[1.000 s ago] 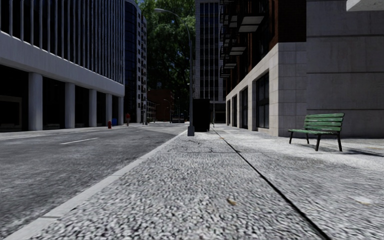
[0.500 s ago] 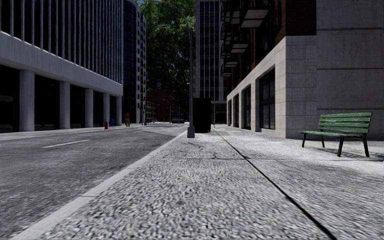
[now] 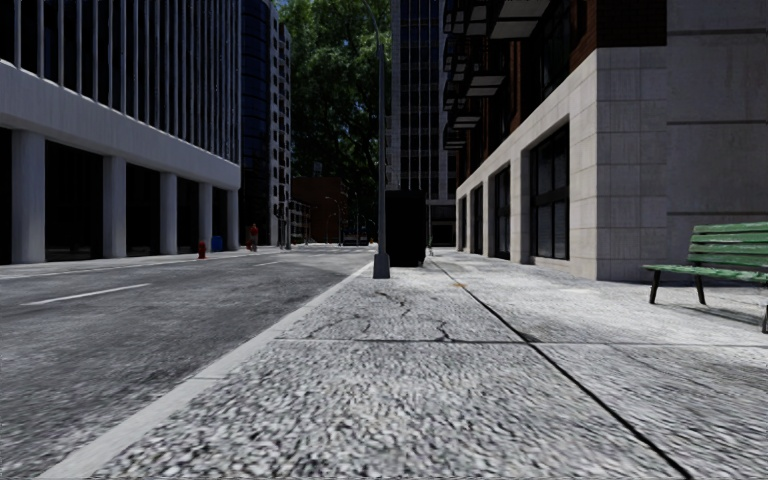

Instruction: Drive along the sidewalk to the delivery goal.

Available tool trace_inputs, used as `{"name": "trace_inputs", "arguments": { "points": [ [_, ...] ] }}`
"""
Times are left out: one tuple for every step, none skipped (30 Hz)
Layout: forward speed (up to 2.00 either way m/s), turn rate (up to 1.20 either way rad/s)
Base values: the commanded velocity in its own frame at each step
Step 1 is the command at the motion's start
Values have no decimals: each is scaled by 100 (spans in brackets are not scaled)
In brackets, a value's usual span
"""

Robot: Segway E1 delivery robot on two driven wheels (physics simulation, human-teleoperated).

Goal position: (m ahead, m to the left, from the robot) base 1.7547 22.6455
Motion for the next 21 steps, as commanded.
{"name": "trace_inputs", "arguments": {
  "points": [
    [200,-5],
    [200,-17],
    [200,-24],
    [200,-26],
    [200,-27],
    [200,-27],
    [200,-27],
    [200,-27],
    [200,-27],
    [200,-27],
    [200,-27],
    [200,-27],
    [200,-28],
    [200,-29],
    [200,-29],
    [200,-29],
    [200,-29],
    [200,-29],
    [200,-29],
    [200,-29],
    [200,-29]
  ]
}}
